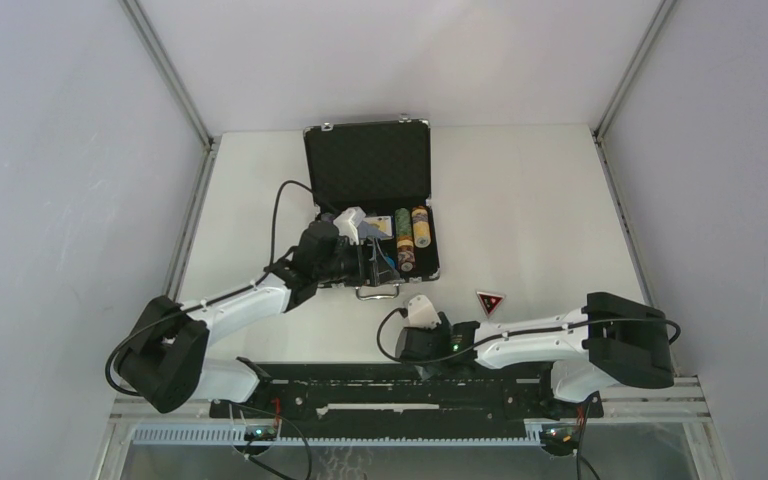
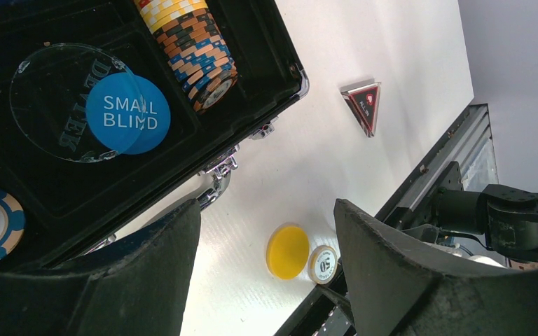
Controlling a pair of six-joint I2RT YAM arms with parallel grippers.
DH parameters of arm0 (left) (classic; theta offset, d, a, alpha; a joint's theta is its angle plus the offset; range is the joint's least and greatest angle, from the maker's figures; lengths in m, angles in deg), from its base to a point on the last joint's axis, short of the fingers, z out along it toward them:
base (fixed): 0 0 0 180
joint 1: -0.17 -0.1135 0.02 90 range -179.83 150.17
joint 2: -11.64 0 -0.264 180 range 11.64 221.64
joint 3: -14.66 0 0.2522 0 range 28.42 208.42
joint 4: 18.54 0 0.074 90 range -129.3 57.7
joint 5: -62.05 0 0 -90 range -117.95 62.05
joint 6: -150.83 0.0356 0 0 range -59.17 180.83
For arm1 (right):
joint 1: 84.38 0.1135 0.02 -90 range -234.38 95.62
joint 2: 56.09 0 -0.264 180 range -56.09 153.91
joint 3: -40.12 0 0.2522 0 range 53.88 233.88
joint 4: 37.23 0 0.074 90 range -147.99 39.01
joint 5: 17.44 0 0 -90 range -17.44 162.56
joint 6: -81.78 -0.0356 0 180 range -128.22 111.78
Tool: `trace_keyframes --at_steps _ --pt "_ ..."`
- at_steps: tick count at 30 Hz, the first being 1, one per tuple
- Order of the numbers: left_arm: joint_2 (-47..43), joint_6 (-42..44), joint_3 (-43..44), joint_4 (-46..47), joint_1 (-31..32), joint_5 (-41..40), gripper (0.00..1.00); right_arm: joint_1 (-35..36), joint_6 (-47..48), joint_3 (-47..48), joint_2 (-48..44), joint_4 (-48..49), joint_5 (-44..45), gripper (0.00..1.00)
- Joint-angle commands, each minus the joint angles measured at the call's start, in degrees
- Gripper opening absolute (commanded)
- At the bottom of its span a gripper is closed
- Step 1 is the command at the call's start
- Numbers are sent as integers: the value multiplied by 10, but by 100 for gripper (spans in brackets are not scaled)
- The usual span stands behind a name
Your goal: Pack up texas hold em set
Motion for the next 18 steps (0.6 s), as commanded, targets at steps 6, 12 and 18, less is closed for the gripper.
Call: trace_keyframes --at_steps 6,12,18 --pt "-2 2 1 14 -1 13 75 8 6 17 8 21 1 63" --pt "-2 2 1 14 0 14 75 10 18 17 25 35 1 63" --pt "-1 3 2 12 -1 14 75 14 29 28 43 38 1 61"
